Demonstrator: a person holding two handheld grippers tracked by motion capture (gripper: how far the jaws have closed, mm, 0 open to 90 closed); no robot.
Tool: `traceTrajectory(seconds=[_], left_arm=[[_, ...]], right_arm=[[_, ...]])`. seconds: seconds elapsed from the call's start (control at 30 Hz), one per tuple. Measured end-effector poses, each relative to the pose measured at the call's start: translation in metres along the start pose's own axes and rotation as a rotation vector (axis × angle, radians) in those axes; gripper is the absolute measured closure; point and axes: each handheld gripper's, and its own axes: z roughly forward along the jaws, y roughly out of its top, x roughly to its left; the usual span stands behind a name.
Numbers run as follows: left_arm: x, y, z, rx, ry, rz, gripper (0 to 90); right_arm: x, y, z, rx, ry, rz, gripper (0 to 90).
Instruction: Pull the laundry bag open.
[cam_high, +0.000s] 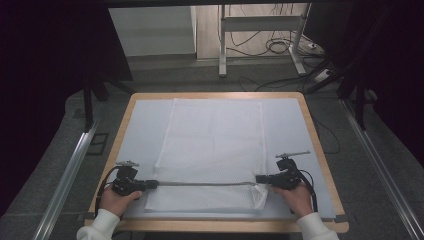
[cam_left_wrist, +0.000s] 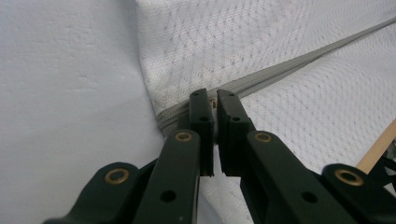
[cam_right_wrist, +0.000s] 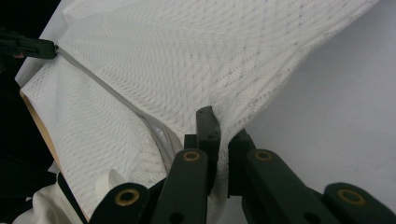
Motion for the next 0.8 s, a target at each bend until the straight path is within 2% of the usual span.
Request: traceTrajectory(seconds=[0.2, 0.47, 0.8], left_arm=[[0.001, 0.0, -0.001, -0.003, 0.013, 0.001, 86.5], [0.011, -0.006, -0.011, -0.024, 0.02, -0.026, 86.5], [0.018, -0.008, -0.013, -0.021, 0.024, -0.04, 86.5]], right_arm=[[0.0, 0.0, 0.0, -0.003, -0.001, 0.003, 87.7], [-0.001, -0.001, 0.0, 0.002, -0.005, 0.002, 87.7], [-0.001, -0.001, 0.001, 0.006, -0.002, 0.002, 87.7]])
